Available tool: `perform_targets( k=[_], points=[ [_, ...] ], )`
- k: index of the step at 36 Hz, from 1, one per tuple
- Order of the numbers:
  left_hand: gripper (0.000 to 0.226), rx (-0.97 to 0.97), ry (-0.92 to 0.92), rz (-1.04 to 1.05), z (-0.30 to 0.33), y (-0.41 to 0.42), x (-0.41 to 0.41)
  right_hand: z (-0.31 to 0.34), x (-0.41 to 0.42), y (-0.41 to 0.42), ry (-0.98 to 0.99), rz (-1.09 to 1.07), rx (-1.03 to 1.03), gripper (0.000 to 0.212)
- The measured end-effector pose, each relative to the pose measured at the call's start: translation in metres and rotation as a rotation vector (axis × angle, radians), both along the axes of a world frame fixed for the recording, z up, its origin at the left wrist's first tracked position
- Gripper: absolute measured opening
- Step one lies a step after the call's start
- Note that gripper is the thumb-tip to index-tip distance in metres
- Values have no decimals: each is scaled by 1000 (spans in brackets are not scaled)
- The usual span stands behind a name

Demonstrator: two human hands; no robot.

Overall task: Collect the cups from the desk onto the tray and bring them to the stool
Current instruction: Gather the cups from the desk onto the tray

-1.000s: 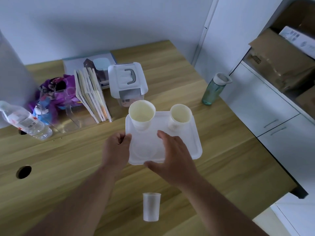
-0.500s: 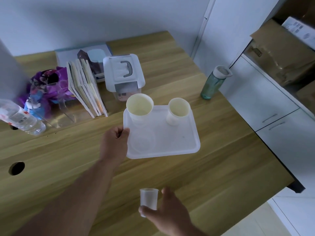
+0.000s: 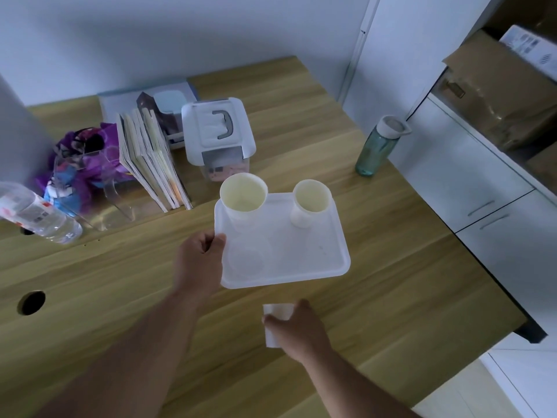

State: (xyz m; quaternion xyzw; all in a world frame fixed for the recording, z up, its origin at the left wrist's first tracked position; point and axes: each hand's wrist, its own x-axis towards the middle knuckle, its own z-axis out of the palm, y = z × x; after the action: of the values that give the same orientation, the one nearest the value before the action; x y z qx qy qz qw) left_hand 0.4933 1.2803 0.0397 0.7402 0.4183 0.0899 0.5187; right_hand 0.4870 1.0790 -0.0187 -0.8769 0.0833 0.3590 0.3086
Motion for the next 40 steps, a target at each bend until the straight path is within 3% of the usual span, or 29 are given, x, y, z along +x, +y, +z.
perform_targets(
  k=[5,10,14,17,20,31,33,40],
  points=[
    [24,-16,-11,5,6,2,-1,50,7,-35,63,62,182,37],
    [24,-27,-21,-14,11,4,-4,135,14,-75,41,154,350,52],
    [26,10,-4,-35,15,3,-6,179,34,-80,-238,119,468,70],
    [26,12,-17,-43,19,-1,-8,184,53,-75,-468,44,466,66],
    [24,13,-21,-31,22,-5,-9,170,64,-65,-556,45,431,63],
    [21,-31,-33,-13,26,-12,-11,130,70,-55,-562,224,199,69],
    [21,-28,-34,-11,25,-13,-11,129,70,-57,-550,238,186,75],
    [22,-29,-32,6,24,-15,-11,137,64,-80,-468,316,199,128]
  ],
)
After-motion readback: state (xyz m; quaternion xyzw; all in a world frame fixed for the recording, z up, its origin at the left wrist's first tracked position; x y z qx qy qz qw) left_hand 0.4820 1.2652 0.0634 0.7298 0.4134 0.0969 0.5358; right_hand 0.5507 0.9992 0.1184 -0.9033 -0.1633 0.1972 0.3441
